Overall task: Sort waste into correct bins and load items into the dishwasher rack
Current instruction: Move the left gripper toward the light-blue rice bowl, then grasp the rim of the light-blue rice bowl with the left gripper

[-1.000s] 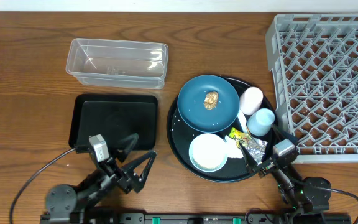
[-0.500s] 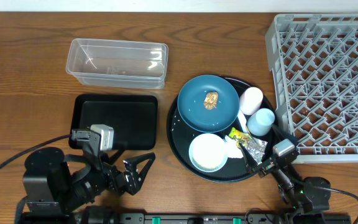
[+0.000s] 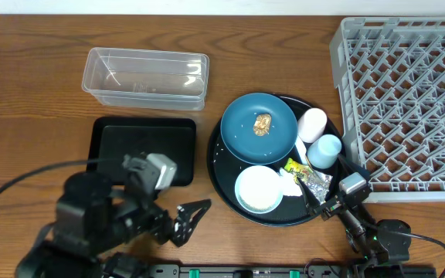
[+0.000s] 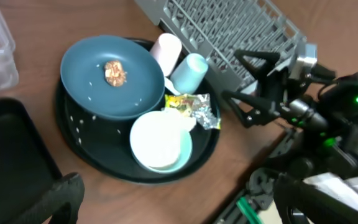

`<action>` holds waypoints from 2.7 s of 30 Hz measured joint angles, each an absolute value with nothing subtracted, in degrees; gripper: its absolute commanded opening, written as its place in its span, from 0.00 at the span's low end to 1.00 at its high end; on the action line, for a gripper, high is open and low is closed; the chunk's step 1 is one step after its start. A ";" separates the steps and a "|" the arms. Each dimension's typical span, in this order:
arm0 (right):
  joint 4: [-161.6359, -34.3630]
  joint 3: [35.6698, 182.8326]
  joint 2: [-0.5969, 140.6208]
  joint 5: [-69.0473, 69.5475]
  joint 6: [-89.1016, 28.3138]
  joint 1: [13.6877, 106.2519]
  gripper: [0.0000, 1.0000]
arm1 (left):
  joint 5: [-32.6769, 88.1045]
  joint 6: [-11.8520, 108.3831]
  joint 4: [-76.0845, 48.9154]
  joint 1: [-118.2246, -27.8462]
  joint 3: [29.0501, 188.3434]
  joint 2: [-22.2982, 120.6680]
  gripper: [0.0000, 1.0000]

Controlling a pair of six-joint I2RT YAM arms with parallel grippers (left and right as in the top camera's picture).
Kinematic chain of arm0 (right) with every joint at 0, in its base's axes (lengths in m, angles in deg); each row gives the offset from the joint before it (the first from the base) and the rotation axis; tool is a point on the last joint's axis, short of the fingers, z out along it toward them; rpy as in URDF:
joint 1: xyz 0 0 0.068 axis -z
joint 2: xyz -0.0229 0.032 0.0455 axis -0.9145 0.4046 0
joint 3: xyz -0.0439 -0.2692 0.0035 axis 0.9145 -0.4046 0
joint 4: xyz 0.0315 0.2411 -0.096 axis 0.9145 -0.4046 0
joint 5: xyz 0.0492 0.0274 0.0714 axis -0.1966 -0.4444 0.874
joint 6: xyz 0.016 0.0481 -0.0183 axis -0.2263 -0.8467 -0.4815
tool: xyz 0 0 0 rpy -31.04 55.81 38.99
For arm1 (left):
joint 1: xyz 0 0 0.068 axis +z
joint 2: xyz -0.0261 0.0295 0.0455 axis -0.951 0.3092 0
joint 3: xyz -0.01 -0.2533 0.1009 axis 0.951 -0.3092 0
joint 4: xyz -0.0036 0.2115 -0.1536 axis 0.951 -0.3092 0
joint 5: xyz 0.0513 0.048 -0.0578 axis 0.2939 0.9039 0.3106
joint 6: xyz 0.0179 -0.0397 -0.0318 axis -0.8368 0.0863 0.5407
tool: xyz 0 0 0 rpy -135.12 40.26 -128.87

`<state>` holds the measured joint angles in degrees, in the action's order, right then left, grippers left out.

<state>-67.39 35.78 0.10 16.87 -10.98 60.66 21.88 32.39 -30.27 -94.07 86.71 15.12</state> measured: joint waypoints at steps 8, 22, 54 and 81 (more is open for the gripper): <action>-67.41 35.78 0.15 16.87 -10.98 60.66 0.99 | 31.63 33.00 -27.02 -107.10 87.78 30.90 0.98; -67.41 35.78 0.15 16.87 -10.98 60.66 0.99 | 29.44 33.00 -27.04 -118.18 87.80 49.17 0.98; -67.41 35.78 0.15 16.87 -10.98 60.66 0.99 | 56.24 30.81 -25.16 -136.72 87.80 61.06 0.98; -57.99 35.76 0.26 -15.04 -12.17 60.66 0.99 | 52.13 40.32 -26.84 -129.57 87.80 61.00 0.98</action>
<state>-57.99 35.76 0.26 -15.04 -12.17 60.66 52.13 40.32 -26.84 -129.57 87.80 61.00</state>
